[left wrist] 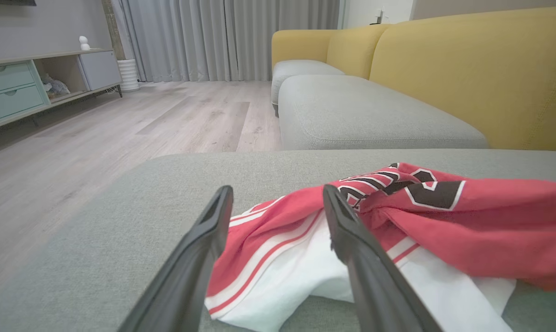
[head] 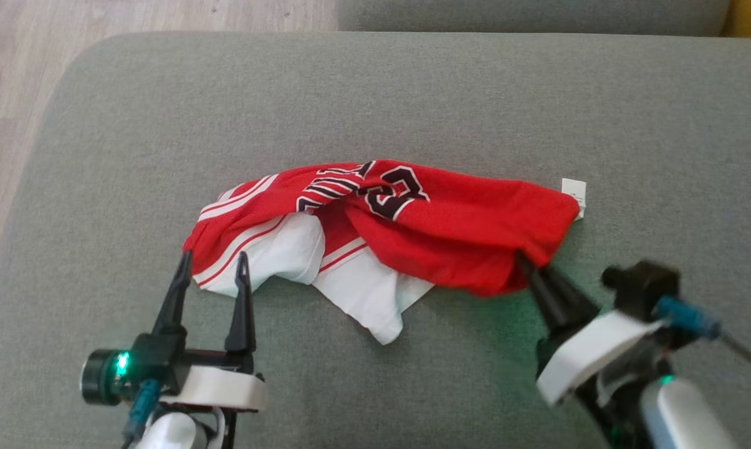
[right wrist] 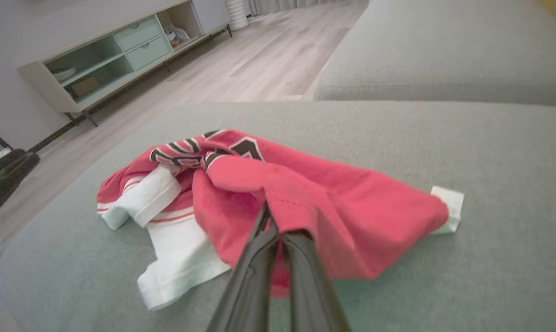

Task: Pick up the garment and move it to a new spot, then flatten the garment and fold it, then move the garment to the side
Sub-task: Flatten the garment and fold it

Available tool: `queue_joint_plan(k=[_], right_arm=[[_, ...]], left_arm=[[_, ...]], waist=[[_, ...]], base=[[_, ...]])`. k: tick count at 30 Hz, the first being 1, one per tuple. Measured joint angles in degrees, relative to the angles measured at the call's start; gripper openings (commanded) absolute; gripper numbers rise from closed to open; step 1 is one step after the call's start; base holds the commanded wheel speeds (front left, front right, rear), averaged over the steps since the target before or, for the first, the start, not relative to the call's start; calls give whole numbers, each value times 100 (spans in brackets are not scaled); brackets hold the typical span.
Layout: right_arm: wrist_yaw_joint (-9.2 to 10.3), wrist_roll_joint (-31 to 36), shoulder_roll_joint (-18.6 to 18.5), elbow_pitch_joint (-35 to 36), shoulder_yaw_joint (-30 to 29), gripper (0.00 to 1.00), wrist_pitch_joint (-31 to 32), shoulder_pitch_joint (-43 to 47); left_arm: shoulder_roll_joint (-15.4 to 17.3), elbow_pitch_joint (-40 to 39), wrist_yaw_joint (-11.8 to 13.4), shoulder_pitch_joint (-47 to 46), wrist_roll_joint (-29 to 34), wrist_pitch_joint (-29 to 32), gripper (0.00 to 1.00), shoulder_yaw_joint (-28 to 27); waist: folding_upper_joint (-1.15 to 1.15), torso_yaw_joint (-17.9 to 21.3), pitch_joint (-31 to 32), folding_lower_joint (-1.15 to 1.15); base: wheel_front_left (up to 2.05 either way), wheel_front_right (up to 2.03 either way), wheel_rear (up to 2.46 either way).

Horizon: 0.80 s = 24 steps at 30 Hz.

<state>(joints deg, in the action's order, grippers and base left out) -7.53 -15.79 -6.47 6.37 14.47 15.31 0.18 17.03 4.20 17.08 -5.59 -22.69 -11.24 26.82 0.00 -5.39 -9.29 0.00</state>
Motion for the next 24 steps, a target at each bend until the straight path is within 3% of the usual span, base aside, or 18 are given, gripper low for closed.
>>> queue_joint_plan(k=[10,23,24], right_arm=[[0,-85,-264,-766,-791,0,278,-1420],[0,-390,-693,-3259,-1610,0,-219,-2967],[0,-439,-693,-3403,-1615,36,-286,-3024]], left_arm=[[-203,170,-134,-315,0,-83,100,159],[-396,498,-261,-607,-1,-202,100,271],[-401,516,-298,-608,-1,-203,100,271]], waist=[[0,-310,-273,0],[0,-713,-715,1],[0,-707,-715,1]], base=[[0,0,0],[0,0,0],[0,0,0]])
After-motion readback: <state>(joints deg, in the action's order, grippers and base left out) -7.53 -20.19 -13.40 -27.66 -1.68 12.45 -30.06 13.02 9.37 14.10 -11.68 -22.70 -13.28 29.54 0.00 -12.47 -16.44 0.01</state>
